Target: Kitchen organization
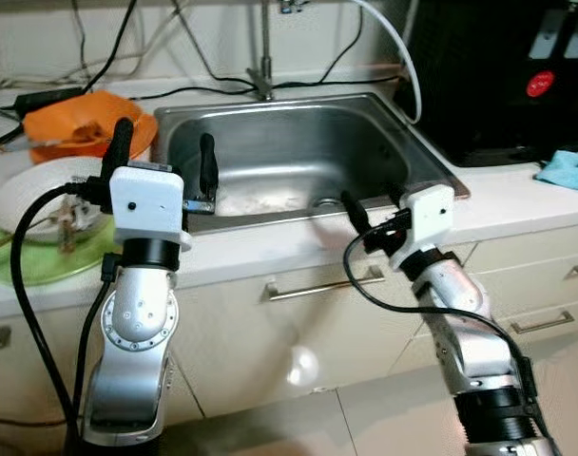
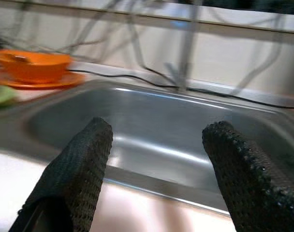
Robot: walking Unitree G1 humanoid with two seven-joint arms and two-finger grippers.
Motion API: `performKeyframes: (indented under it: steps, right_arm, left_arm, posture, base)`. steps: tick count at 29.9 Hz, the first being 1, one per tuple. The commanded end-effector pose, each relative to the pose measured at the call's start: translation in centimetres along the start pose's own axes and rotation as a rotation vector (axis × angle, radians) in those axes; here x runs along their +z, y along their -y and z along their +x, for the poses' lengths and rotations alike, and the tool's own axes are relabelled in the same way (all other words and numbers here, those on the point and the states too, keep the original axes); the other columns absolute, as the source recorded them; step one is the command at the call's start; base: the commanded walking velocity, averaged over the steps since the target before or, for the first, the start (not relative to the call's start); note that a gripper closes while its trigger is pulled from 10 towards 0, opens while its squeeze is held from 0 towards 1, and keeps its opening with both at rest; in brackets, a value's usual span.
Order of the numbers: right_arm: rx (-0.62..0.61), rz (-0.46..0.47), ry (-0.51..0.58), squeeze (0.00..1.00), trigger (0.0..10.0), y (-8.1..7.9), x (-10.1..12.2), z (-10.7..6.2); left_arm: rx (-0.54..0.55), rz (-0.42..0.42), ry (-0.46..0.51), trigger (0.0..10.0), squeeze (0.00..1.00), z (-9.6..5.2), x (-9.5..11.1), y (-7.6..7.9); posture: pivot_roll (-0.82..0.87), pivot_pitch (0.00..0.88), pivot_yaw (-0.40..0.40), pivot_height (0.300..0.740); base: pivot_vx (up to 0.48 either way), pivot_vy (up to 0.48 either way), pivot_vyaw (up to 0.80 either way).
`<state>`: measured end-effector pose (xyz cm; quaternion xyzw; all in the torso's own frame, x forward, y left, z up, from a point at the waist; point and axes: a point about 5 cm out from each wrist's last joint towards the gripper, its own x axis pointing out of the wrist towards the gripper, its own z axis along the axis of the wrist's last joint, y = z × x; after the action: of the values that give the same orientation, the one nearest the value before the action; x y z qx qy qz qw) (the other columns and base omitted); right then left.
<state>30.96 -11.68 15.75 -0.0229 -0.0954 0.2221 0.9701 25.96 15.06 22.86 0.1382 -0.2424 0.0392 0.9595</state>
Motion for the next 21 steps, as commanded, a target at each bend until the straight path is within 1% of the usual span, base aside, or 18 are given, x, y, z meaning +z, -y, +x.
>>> performKeyframes:
  steps: [1, 4, 8, 21]
  right_arm:
    - [-0.009, -0.023, 0.022, 0.0, 10.0, 0.52, 0.6, 0.06]
    - [-0.01, -0.022, 0.022, 0.0, 10.0, 0.54, 0.59, 0.07]
    - [-0.008, -0.021, 0.025, 0.0, 10.0, 0.5, 0.6, 0.1]
    - [0.0, -0.019, 0.036, 0.0, 10.0, 0.44, 0.67, 0.14]
  left_arm:
    - [-0.005, 0.012, 0.027, 10.0, 0.0, 0.1, 0.48, 0.01]
    - [-0.006, 0.028, 0.04, 10.0, 0.0, 0.15, 0.64, 0.03]
    - [0.007, 0.041, 0.05, 10.0, 0.0, 0.22, 0.76, -0.06]
    - [0.015, 0.045, 0.058, 10.0, 0.0, 0.35, 0.81, -0.13]
  posture:
    - [-0.02, 0.003, 0.014, 0.74]
    - [-0.02, 0.001, 0.014, 0.74]
    - [-0.02, 0.0, 0.014, 0.74]
    - [-0.02, 0.0, 0.017, 0.74]
  base:
    - [0.0, 0.0, 0.0]
    - [0.0, 0.0, 0.0]
    - [0.0, 0.0, 0.46]
    - [0.0, 0.0, 0.63]
